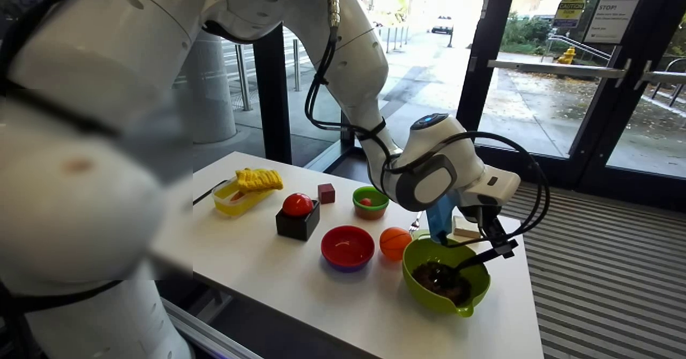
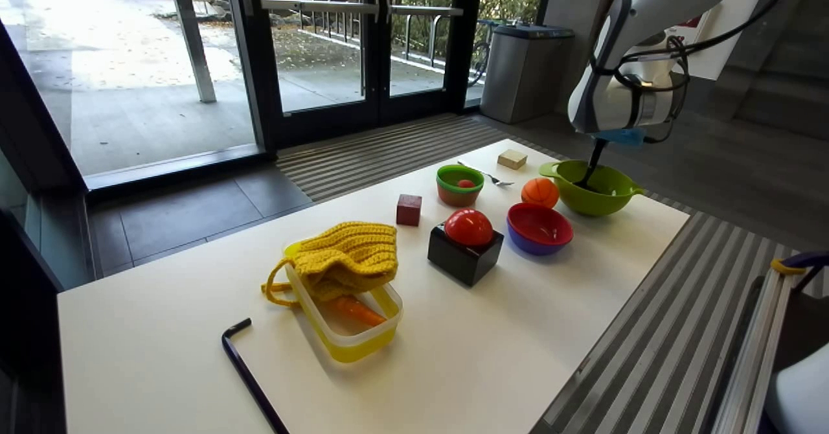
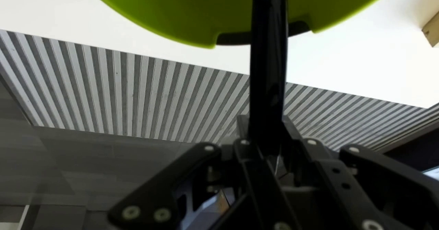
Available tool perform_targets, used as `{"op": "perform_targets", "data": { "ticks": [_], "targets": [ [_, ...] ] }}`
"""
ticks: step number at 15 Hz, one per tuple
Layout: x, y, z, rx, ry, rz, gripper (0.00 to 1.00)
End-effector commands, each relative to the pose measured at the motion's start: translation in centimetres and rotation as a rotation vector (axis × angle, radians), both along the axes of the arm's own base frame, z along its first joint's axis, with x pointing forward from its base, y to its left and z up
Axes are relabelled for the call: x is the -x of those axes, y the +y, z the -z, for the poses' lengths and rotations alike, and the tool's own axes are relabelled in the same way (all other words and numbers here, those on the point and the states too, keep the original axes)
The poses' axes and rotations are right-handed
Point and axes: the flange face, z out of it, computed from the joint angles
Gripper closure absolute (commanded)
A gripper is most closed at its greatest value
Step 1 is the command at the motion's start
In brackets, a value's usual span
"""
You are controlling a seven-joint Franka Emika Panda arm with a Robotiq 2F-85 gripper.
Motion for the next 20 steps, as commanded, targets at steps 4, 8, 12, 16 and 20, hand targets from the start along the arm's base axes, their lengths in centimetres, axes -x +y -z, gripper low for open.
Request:
{"op": "perform_targets", "data": {
  "ticks": [4, 8, 12, 16, 20],
  "targets": [
    [1.4, -0.2, 1.1, -0.079, 0.093, -0.042, 0.94],
    [2.0, -0.6, 1.4, -0.125, 0.160, -0.057, 0.94],
    [1.8, -1.1, 1.3, -0.154, 0.217, -0.069, 0.94],
    [1.2, -1.7, 0.7, -0.173, 0.279, -0.077, 0.94],
    [0.6, -2.2, 0.0, -0.183, 0.338, -0.082, 0.94]
  ]
}}
